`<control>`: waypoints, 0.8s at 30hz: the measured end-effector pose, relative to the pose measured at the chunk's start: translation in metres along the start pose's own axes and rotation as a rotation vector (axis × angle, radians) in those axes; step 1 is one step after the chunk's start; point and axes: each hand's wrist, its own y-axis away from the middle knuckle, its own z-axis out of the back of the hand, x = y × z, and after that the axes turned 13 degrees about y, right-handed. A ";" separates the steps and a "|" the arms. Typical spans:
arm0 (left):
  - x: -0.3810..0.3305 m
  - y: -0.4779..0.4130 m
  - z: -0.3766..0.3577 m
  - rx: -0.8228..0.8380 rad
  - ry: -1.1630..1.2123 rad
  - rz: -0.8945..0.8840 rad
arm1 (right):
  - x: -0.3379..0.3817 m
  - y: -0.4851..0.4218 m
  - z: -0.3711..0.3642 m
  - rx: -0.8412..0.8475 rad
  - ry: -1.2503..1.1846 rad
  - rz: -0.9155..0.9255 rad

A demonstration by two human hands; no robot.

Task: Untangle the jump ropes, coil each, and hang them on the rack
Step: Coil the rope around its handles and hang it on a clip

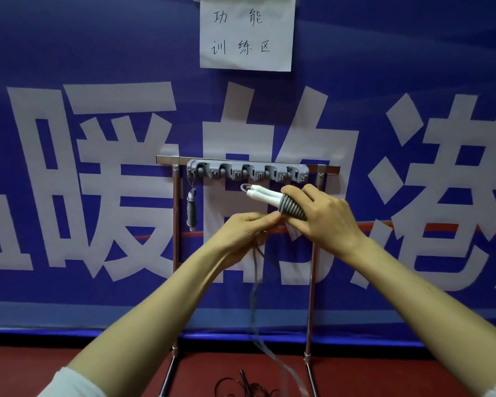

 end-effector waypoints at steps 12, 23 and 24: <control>-0.007 -0.007 0.009 -0.019 -0.022 -0.163 | 0.023 -0.005 0.016 0.379 -1.033 -0.532; -0.008 -0.002 0.011 0.112 -0.015 -0.199 | 0.032 -0.008 0.011 0.509 -1.127 -0.655; -0.010 -0.001 0.010 0.119 0.002 -0.176 | 0.030 -0.007 0.012 0.502 -1.113 -0.646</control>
